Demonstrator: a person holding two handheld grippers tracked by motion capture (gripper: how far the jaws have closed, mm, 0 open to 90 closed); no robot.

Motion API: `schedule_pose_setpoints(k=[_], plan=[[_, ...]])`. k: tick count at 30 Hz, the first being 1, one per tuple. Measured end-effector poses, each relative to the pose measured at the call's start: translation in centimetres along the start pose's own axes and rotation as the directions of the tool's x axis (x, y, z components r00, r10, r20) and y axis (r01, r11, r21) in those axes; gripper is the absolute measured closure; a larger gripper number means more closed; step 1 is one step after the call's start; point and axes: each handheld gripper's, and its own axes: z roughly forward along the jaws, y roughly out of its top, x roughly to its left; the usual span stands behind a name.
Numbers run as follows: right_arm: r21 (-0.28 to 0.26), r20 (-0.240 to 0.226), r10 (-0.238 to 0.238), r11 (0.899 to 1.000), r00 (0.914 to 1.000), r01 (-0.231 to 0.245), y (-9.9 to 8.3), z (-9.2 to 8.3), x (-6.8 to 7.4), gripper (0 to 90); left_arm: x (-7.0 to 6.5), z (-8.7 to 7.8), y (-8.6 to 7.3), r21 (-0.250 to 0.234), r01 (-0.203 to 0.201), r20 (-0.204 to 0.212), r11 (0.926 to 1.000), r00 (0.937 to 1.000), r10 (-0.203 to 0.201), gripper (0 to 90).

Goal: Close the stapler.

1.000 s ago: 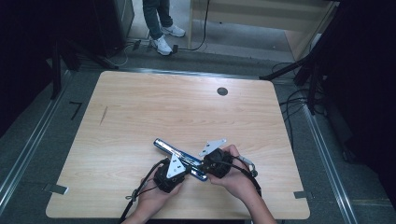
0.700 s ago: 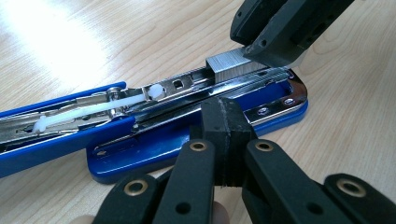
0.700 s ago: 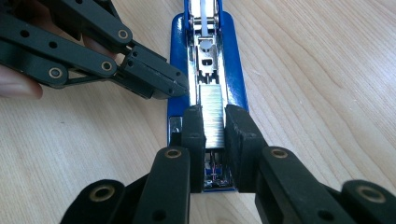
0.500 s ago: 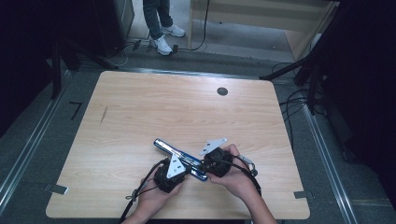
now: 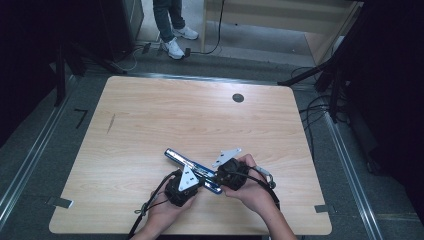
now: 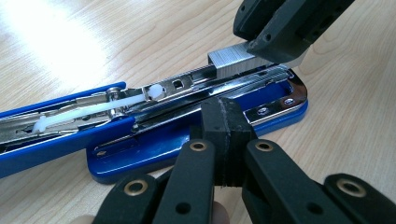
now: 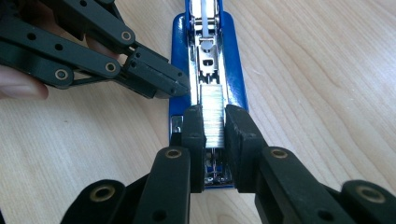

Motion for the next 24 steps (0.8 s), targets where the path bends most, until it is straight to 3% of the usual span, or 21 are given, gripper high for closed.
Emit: schedule_pose_setpoints(k=[24], plan=[[0.051,-0.004,0.011,0.999,0.9999,-0.011,0.49,0.15,-0.04,79.4,-0.01,0.00,0.00,0.000,-0.001,0.000,1.0000,1.0000,0.001,90.0]])
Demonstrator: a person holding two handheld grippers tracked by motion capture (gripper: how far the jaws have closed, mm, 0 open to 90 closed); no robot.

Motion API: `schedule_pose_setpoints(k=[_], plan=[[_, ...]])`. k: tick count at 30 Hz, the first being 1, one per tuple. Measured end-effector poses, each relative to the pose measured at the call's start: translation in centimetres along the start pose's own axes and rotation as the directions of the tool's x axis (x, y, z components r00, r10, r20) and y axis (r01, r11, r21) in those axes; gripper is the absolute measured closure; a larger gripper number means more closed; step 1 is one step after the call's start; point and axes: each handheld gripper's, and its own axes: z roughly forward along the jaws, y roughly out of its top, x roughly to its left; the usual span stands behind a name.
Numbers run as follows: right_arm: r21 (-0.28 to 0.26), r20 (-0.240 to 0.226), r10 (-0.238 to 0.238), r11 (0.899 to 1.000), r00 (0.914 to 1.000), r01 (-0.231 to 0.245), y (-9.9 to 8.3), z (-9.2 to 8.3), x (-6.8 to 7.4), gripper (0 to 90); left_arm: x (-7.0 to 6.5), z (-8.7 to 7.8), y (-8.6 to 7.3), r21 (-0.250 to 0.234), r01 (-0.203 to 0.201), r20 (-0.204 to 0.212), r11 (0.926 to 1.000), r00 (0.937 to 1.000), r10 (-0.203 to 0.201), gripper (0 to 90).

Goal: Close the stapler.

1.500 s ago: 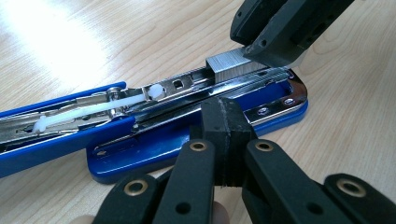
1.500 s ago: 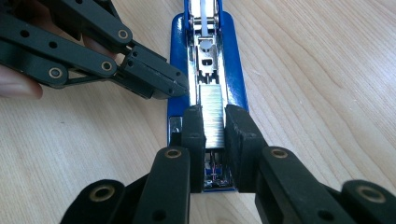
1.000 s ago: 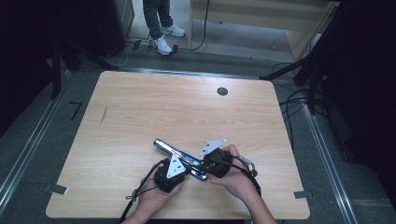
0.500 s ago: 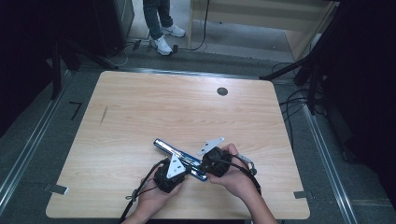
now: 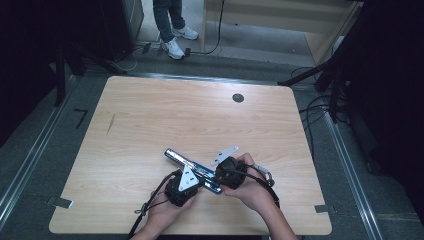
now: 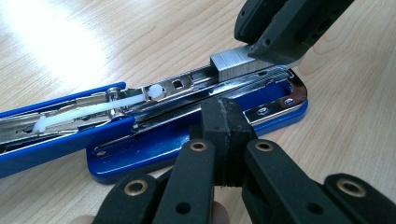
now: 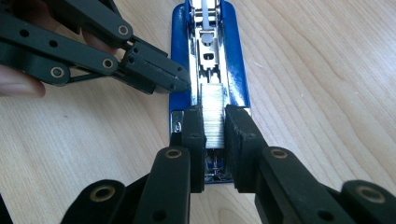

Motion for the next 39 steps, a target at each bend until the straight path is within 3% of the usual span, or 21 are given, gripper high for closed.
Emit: schedule_pose_setpoints(k=[17,23,31,39], plan=[[0.009,-0.006,0.002,1.000,1.0000,-0.002,0.08,0.16,-0.07,79.4,-0.02,0.00,0.00,0.000,-0.001,-0.001,1.0000,1.0000,0.001,90.0],[0.009,0.015,-0.016,1.000,0.9998,0.015,0.30,0.11,0.10,79.4,0.00,-0.01,0.00,0.001,-0.003,0.000,1.0000,1.0000,0.003,90.0],[0.035,0.023,-0.035,0.999,0.9991,0.035,0.78,-0.03,0.31,79.4,0.03,-0.01,0.00,0.001,0.001,0.002,1.0000,1.0000,-0.001,90.0],[0.060,0.014,-0.021,0.998,0.9997,0.020,0.82,0.01,0.15,79.4,0.04,0.00,0.00,0.000,0.002,0.003,1.0000,1.0000,-0.002,90.0]])
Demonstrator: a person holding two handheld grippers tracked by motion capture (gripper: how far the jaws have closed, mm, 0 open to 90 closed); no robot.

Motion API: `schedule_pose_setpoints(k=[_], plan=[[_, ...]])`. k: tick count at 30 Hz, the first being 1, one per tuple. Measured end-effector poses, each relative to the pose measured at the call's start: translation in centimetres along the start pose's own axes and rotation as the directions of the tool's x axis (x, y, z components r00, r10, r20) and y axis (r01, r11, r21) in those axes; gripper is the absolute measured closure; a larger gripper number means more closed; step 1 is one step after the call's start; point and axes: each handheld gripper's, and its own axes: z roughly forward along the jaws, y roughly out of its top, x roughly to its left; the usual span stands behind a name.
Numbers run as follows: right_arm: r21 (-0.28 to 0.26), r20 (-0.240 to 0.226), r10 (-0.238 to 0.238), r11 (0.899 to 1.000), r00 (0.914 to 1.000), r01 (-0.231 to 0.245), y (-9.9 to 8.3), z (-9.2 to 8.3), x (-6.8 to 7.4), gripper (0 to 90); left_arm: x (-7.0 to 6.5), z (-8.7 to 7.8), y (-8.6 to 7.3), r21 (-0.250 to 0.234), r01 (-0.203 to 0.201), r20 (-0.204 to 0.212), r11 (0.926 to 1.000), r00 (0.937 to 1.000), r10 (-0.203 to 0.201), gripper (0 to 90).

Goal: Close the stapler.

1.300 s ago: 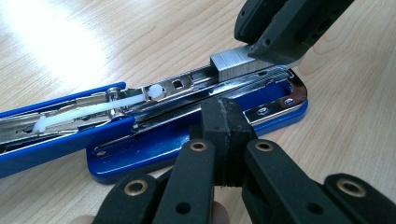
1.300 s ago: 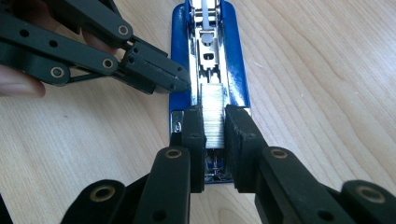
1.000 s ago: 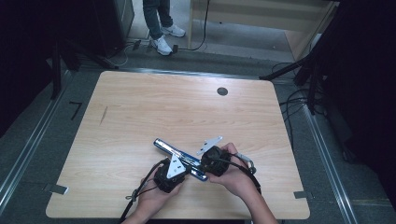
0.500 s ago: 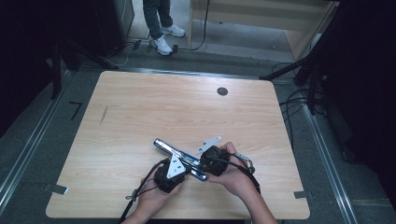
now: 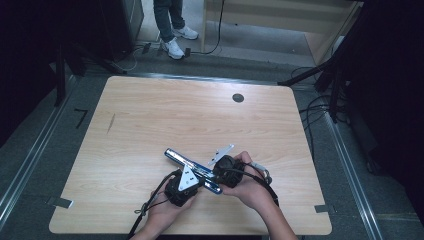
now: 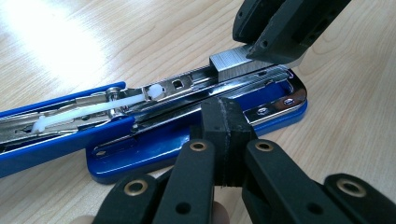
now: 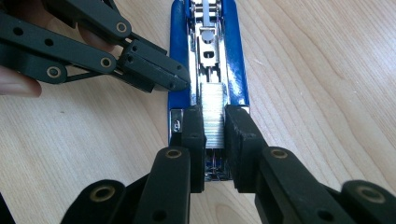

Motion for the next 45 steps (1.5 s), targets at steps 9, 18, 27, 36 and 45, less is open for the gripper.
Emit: schedule_pose_setpoints(k=[9,18,27,36,45], plan=[[0.007,0.004,-0.002,1.000,1.0000,0.002,0.08,-0.02,0.06,79.4,-0.01,0.00,0.00,0.000,0.000,-0.001,1.0000,1.0000,0.000,90.0],[0.010,0.006,-0.008,1.000,1.0000,0.008,0.14,0.01,0.10,79.4,-0.01,-0.01,0.00,0.001,-0.001,0.000,1.0000,1.0000,0.001,90.0],[0.015,0.015,-0.018,1.000,0.9997,0.017,0.26,0.20,0.17,79.4,-0.01,0.00,0.00,0.000,-0.001,0.001,1.0000,1.0000,0.001,90.0],[-0.004,-0.009,0.004,1.000,1.0000,-0.004,0.10,0.15,0.02,71.7,-0.02,0.00,0.00,0.000,-0.001,0.000,1.0000,1.0000,0.001,90.0],[-0.135,-0.024,0.059,0.989,0.9979,-0.062,-0.23,0.28,-0.39,90.0,-0.01,0.00,0.00,0.000,0.000,0.002,1.0000,1.0000,0.000,90.0]])
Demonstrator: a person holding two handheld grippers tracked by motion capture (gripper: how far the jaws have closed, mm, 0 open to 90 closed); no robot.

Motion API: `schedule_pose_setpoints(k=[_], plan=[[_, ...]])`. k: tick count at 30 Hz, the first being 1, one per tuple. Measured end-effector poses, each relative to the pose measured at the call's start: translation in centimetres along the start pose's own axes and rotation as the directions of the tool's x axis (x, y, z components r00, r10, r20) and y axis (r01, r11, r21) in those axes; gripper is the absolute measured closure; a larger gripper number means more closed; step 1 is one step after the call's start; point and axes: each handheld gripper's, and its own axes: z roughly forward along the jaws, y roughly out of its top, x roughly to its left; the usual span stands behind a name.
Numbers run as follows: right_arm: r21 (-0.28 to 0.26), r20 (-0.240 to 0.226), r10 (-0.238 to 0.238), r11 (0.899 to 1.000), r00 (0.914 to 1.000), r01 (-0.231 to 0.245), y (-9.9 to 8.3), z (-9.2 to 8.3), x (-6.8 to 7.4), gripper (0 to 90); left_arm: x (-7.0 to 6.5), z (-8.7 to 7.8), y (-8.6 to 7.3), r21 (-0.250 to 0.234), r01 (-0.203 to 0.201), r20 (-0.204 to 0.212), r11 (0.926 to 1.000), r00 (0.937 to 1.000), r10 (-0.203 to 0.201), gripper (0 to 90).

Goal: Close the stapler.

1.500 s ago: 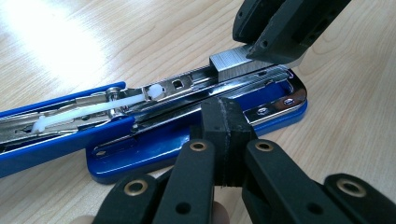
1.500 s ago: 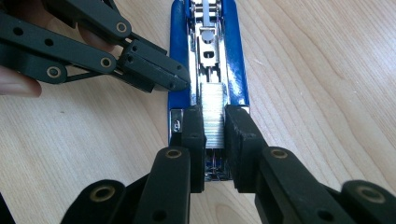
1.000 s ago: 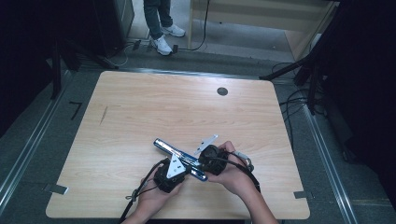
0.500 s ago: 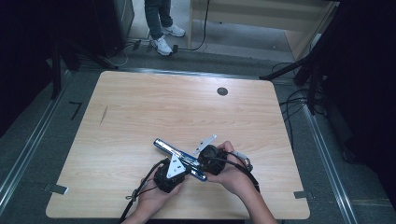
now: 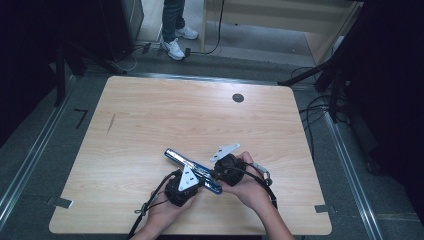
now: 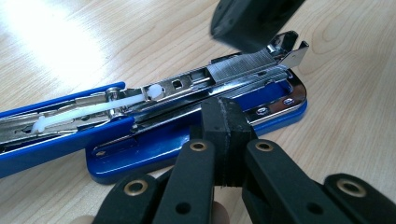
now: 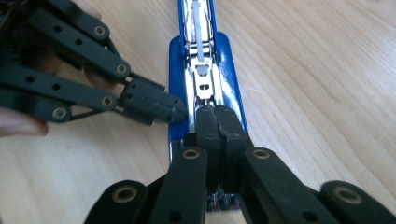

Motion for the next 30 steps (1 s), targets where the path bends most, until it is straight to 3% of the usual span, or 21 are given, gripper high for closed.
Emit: schedule_pose_setpoints(k=[5,11,30], plan=[[-0.048,0.000,0.004,0.999,1.0000,-0.004,0.2,0.8,0.2,90.0,0.0,0.0,0.0,0.000,-0.002,0.000,1.0000,1.0000,0.002,90.0],[-0.051,-0.003,0.016,0.999,0.9999,-0.016,0.4,1.6,0.2,90.0,0.0,0.0,0.0,0.001,-0.003,-0.002,1.0000,1.0000,0.003,90.0],[-0.027,-0.002,0.008,1.000,1.0000,-0.008,-0.3,0.8,0.0,90.0,0.1,0.0,0.0,0.001,0.004,0.004,1.0000,1.0000,-0.004,90.0]])
